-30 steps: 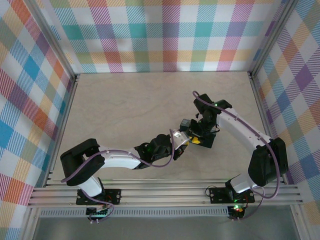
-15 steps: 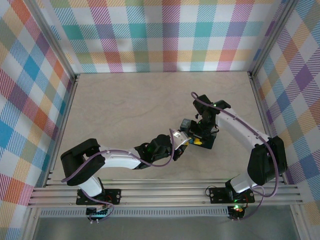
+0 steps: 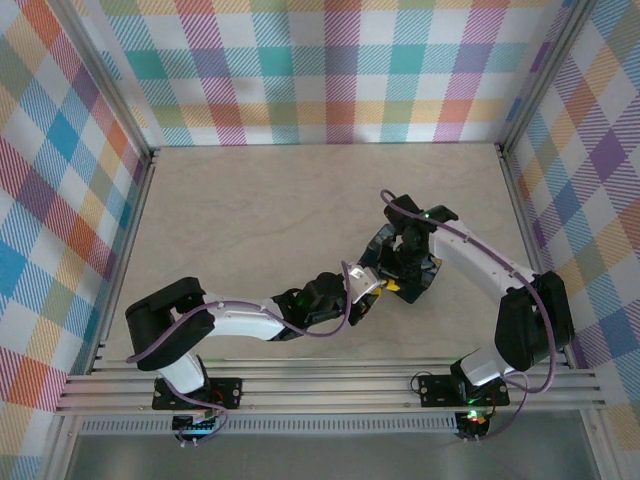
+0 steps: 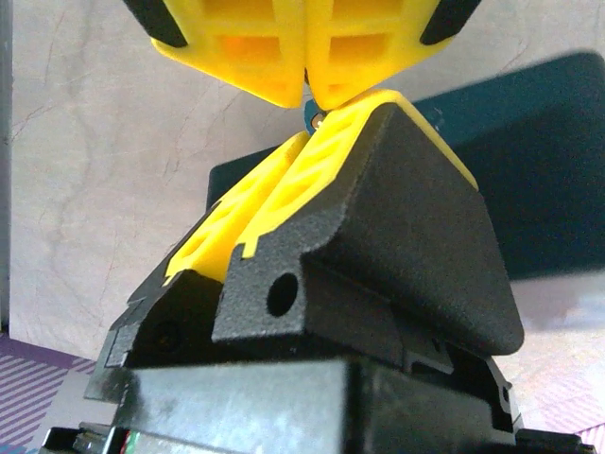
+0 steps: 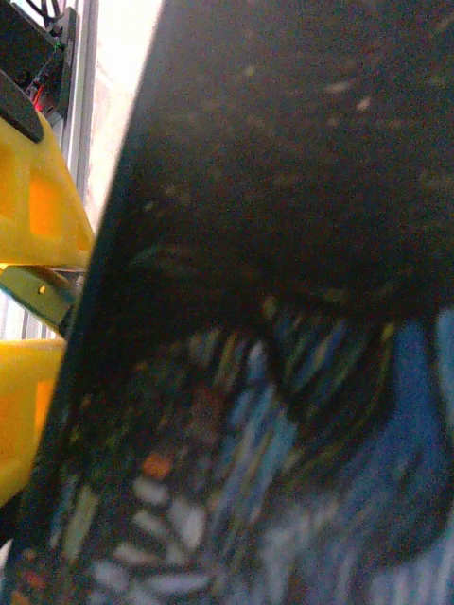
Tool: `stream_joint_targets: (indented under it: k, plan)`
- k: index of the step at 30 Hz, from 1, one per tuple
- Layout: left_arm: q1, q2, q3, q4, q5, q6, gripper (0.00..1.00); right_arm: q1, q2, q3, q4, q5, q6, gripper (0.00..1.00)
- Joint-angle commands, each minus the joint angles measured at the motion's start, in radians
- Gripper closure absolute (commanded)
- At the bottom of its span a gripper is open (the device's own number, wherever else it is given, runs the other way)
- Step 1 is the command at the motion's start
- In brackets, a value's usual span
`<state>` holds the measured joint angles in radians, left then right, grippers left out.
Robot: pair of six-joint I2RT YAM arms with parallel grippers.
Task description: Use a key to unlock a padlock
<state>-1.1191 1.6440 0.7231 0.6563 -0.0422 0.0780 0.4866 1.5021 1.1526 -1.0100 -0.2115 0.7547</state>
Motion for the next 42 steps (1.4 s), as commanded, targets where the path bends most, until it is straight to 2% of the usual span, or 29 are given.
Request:
stream_joint_targets:
  k: [1,9,13,16,21,24,26,29,34,42]
  plan:
    - [-0.031,-0.010,0.016,0.112,0.042,0.004,1.00,-0.001,-0.019,-0.013,0.020,0.041,-0.008,0.99]
    - [-0.038,-0.009,0.032,0.070,0.043,0.030,1.00,0.000,-0.032,-0.005,0.009,0.035,-0.021,1.00]
    - [-0.038,-0.054,0.051,-0.047,-0.010,-0.022,0.73,0.000,-0.040,-0.002,0.012,0.054,-0.016,1.00]
    - [-0.038,-0.111,0.045,-0.133,-0.056,-0.098,0.63,0.000,-0.051,-0.024,0.052,0.060,0.007,1.00]
    - [-0.028,-0.220,-0.007,-0.230,-0.121,-0.304,0.59,0.000,-0.041,-0.054,0.135,0.057,0.039,1.00]
    - [-0.005,-0.277,-0.038,-0.310,-0.150,-0.482,0.58,0.003,-0.034,-0.080,0.178,0.059,0.056,1.00]
    - [0.023,-0.312,-0.077,-0.328,-0.128,-0.613,0.58,0.010,-0.037,-0.106,0.202,0.071,0.069,1.00]
    - [0.056,-0.351,-0.154,-0.291,-0.095,-0.808,0.60,0.024,-0.045,-0.149,0.240,0.088,0.097,1.00]
    - [0.063,-0.365,-0.221,-0.240,-0.100,-1.070,0.63,0.057,-0.057,-0.213,0.328,0.113,0.168,1.00]
    - [0.087,-0.210,-0.238,-0.006,-0.017,-1.406,0.67,0.132,-0.043,-0.301,0.509,0.157,0.324,1.00]
